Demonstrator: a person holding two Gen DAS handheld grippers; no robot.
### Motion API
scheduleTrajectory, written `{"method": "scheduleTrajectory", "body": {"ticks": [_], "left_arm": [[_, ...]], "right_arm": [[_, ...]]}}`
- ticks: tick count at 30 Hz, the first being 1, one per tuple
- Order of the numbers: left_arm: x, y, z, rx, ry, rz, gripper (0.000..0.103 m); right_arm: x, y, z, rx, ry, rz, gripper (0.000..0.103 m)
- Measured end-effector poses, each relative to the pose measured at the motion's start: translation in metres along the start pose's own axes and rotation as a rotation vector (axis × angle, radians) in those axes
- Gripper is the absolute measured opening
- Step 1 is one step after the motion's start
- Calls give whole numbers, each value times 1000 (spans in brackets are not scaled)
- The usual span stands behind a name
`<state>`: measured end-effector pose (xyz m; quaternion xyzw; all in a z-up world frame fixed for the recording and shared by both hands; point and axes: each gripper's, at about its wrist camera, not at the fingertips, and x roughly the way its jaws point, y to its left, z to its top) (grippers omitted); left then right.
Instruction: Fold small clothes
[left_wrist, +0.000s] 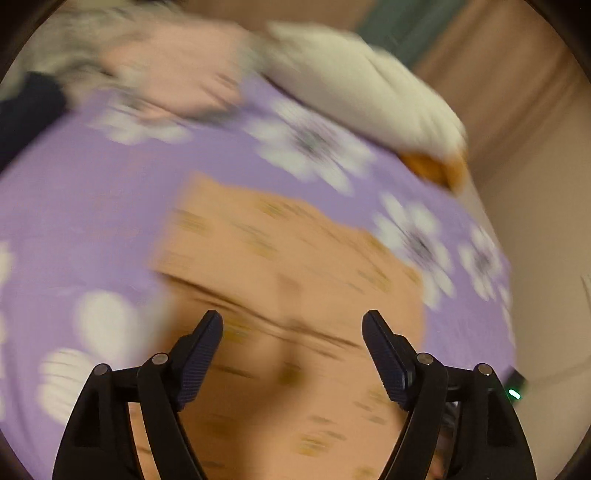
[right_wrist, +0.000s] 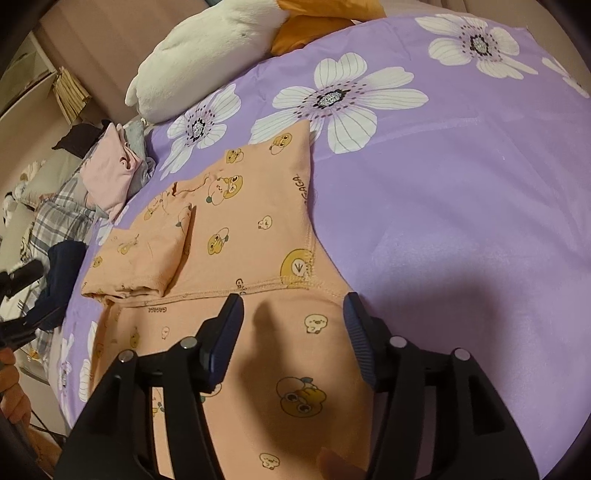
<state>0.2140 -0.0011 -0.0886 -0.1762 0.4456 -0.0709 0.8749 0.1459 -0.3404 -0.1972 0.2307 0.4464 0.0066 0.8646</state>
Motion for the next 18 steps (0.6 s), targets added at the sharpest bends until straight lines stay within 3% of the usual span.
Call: {"method": "scheduleTrajectory", "body": {"ticks": [1, 3, 4, 6, 8, 11, 14, 16, 18], "left_arm": [[-5, 19, 2, -23, -56, 75, 77], [1, 45, 0, -70, -87, 228, 72], [9, 58, 0, -80, -72, 278, 62], [25, 75, 0, -83, -40, 236, 53], [42, 87, 0, -112, -6, 188, 34], [64, 86, -6, -65, 38, 253, 22], [71, 62, -11, 59, 40, 261, 22], [74, 58, -14, 83, 49, 169, 22], [80, 60, -20, 101, 53, 163, 22]], "right_arm": [[1, 2, -1, -12, -4, -10, 59], [2, 7, -2, -41, -10, -32, 62], [3, 11, -4, -62, -14, -48, 63], [4, 15, -6, -93, -21, -75, 65], [7, 21, -8, -138, -28, -105, 69], [12, 31, -11, -209, -32, -156, 73], [15, 35, -11, -248, -25, -186, 74], [11, 36, -10, -255, -32, -203, 73], [4, 42, -9, -280, -29, -238, 73]]}}
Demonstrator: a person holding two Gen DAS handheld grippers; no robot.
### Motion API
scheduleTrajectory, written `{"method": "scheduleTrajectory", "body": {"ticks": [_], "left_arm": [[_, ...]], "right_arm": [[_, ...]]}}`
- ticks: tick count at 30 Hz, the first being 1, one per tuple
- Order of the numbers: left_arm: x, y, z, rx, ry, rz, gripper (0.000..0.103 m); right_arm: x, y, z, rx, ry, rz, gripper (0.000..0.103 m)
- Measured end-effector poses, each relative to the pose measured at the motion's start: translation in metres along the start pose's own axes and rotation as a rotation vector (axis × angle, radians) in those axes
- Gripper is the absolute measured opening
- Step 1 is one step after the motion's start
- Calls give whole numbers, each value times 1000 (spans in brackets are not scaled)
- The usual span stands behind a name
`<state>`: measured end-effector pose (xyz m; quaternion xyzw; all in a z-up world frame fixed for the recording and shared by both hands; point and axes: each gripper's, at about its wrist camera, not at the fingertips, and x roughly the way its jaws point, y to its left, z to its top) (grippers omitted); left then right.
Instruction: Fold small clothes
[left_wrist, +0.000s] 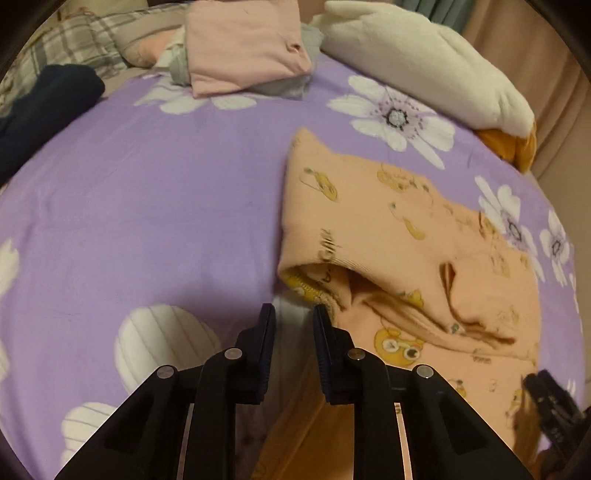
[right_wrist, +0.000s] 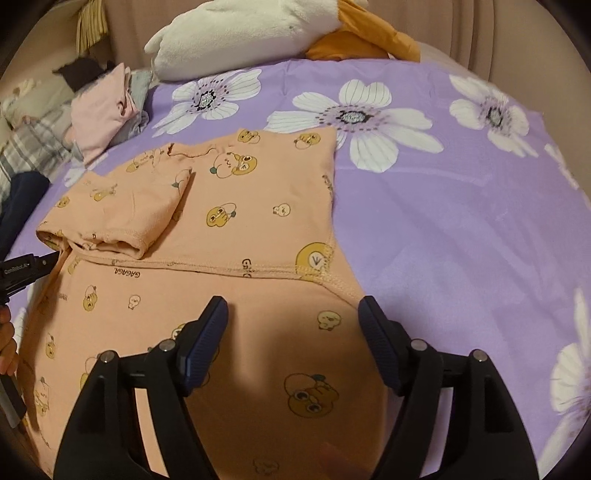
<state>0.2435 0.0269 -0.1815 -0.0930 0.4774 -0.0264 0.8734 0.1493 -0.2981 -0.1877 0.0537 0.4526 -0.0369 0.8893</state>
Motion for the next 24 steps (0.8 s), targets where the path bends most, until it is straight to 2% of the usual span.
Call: {"method": "scheduleTrajectory", "body": {"ticks": [1, 3, 5, 7, 9, 11, 14, 17, 18, 19, 20, 21, 22, 24], "left_arm": [[2, -3, -3, 49, -18, 14, 20], [0, 0, -5, 112, -37, -7, 20], [2, 13, 0, 29, -20, -65, 15], [4, 25, 1, -47, -15, -110, 10], [3, 26, -1, -18, -32, -102, 6], [3, 25, -4, -11, -42, -102, 6], [4, 30, -8, -31, -34, -126, 6], [6, 37, -5, -64, -26, -170, 6], [8, 37, -2, -71, -25, -180, 6], [8, 39, -1, -77, -24, -188, 6], [8, 39, -1, -79, -24, -192, 6], [8, 40, -1, -82, -23, -195, 6], [8, 40, 0, -83, -23, -197, 6], [9, 40, 2, -85, -23, -200, 6]], "right_arm": [[-7, 3, 2, -16, -9, -22, 74], [-24, 14, 9, -41, -65, -51, 74], [-40, 33, 20, -85, -134, -24, 77], [-43, 62, 34, -139, -176, 12, 90], [-33, 94, 43, -222, -165, 33, 90], [-12, 131, 46, -357, -102, 58, 89], [15, 159, 44, -389, -51, 14, 88], [27, 173, 49, -361, -50, 39, 76], [33, 174, 50, -355, -30, 13, 60], [42, 175, 50, -349, 20, -35, 40], [48, 175, 51, -328, 51, -38, 34], [48, 168, 52, -281, 59, -2, 32], [45, 157, 54, -214, 52, 29, 21], [36, 139, 61, -118, 42, 50, 16]]}}
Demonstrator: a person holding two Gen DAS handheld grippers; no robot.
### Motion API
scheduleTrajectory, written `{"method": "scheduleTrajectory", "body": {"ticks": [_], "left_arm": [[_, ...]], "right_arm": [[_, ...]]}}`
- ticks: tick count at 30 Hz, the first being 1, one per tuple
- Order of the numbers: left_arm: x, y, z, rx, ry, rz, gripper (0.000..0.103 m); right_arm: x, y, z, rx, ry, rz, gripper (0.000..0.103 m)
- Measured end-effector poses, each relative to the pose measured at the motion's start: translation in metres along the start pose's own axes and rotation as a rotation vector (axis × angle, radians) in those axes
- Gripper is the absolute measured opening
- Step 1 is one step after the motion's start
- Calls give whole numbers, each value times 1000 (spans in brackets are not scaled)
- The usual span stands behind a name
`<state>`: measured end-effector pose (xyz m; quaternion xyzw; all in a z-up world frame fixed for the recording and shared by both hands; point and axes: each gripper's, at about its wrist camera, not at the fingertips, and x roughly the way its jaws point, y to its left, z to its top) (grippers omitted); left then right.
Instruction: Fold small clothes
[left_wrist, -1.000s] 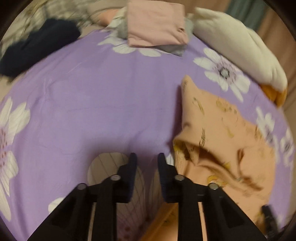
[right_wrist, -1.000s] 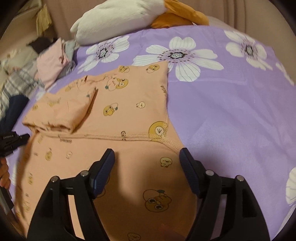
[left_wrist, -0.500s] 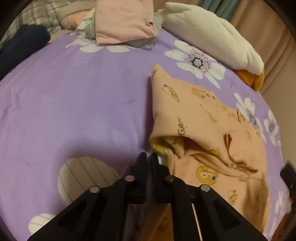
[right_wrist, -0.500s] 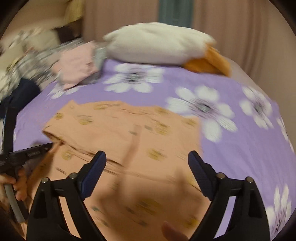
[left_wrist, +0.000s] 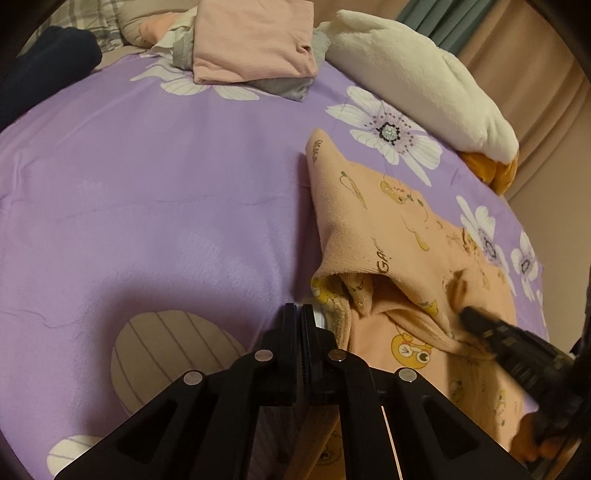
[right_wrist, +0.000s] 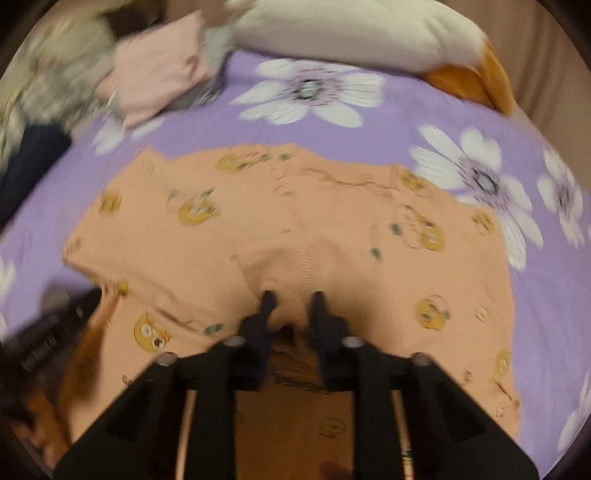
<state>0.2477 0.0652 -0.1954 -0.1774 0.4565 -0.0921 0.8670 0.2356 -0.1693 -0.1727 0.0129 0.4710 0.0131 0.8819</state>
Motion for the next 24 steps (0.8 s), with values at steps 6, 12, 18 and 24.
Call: {"method": "scheduleTrajectory", "body": {"ticks": [6, 12, 18, 24], "left_arm": [[0, -4, 0, 15, -8, 18, 6], [1, -11, -3, 46, -22, 67, 6], [2, -9, -3, 32, -27, 61, 6], [2, -9, -3, 45, -36, 78, 6]], "right_arm": [[-30, -72, 11, 342, -101, 184, 14], [-16, -144, -22, 573, -59, 159, 10], [-24, -168, -31, 606, -91, 193, 9], [-11, -172, -37, 631, -9, 277, 16]]}}
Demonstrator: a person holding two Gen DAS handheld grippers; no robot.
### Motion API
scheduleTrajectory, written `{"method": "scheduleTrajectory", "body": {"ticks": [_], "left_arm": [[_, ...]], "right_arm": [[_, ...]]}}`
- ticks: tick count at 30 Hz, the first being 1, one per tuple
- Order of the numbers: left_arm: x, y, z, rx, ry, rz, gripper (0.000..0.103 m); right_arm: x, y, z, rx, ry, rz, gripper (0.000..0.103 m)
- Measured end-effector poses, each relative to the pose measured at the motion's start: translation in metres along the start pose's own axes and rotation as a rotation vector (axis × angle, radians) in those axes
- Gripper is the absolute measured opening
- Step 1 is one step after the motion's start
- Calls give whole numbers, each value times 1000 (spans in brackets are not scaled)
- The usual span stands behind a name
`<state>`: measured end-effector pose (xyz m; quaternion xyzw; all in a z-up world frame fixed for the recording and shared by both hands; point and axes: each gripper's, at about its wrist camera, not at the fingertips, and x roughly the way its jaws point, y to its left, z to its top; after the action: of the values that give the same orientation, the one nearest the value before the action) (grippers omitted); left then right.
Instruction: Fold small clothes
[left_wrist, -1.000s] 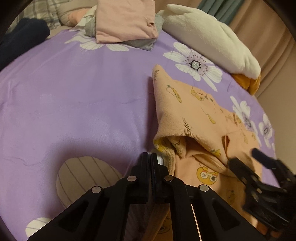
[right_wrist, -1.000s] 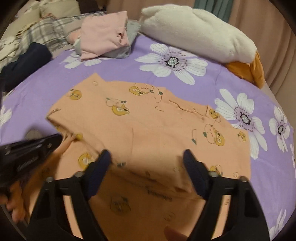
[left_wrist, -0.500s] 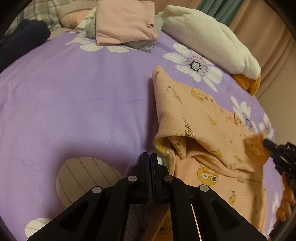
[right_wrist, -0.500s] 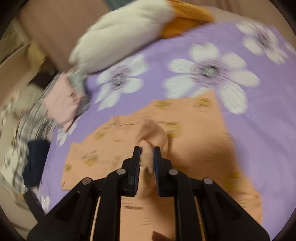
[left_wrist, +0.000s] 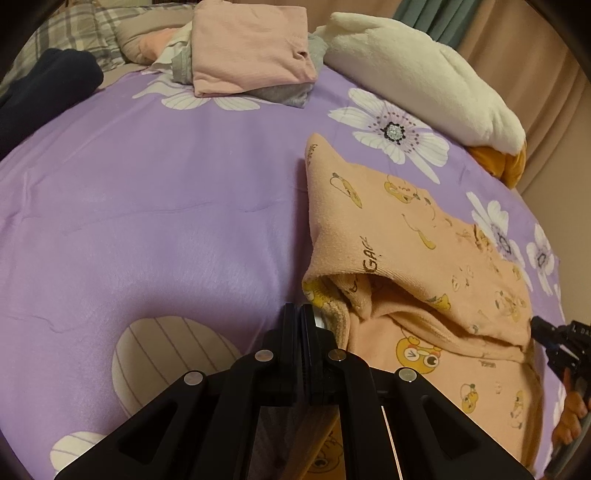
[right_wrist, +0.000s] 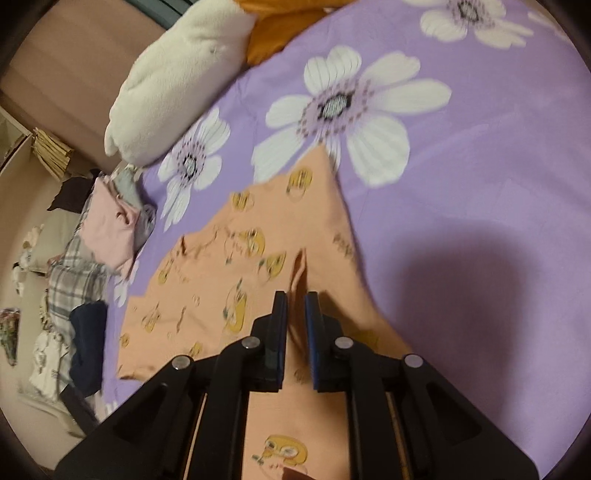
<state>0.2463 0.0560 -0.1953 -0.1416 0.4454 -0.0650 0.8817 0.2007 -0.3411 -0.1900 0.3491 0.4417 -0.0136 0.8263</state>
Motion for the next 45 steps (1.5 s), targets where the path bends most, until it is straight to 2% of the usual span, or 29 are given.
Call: {"method": "scheduleTrajectory", "body": {"ticks": [2, 3, 4, 7, 9, 12, 14, 15, 16, 17, 18, 21, 23, 24, 25, 27, 28, 30, 33, 38, 40, 43, 45], "left_arm": [[0, 1, -1, -11, 1, -12, 6], [0, 4, -1, -23, 2, -26, 6], [0, 5, 0, -32, 3, -36, 6], [0, 9, 0, -58, 7, -64, 6], [0, 9, 1, -65, 8, -69, 6], [0, 9, 1, -65, 7, -71, 6], [0, 9, 0, -68, 8, -75, 6], [0, 10, 0, -71, 8, -77, 6], [0, 10, 0, -73, 9, -79, 6], [0, 10, 0, -75, 9, -82, 6], [0, 10, 0, -77, 8, -86, 6], [0, 11, 1, -85, 11, -93, 6], [0, 12, 1, -82, 10, -90, 6], [0, 11, 2, -80, 9, -86, 6], [0, 11, 2, -79, 9, -83, 6], [0, 11, 2, -77, 8, -79, 6], [0, 10, 2, -78, 8, -77, 6], [0, 10, 2, -77, 7, -73, 6], [-2, 8, 3, -71, 4, -61, 6], [0, 6, 7, -93, 18, -34, 6], [0, 2, 6, -77, 15, -2, 6], [2, -13, 3, 8, -5, 84, 6], [3, -15, 4, 15, -5, 108, 6]], "right_arm": [[3, -3, -4, 49, 27, 24, 37], [4, -7, -7, 102, 44, 65, 50], [3, -10, -11, 159, 66, 127, 57], [0, -6, -24, 223, 88, 230, 58], [6, 2, -32, 226, 122, 227, 58], [21, 16, -42, 247, 176, 272, 58], [25, 28, -45, 244, 177, 303, 58], [26, 34, -44, 222, 162, 291, 58], [29, 40, -42, 189, 142, 243, 58], [33, 45, -38, 172, 112, 176, 57], [36, 44, -35, 171, 93, 152, 54], [29, 53, -27, 87, -31, 150, 52], [32, 60, -22, 30, -66, 114, 50], [39, 60, -21, 30, -56, 66, 44], [47, 57, -18, 36, -42, 20, 30], [56, 49, -15, 33, -38, -29, 11], [55, 45, -14, 33, -45, -29, 9], [46, 42, -13, 21, -64, -14, 8], [30, 46, -9, -38, -108, -55, 7], [6, 38, 7, -113, -193, -165, 7], [10, 23, 9, -91, -174, -193, 7], [27, 11, 6, -100, -98, -217, 7], [25, 8, 4, -99, -118, -206, 8]]}}
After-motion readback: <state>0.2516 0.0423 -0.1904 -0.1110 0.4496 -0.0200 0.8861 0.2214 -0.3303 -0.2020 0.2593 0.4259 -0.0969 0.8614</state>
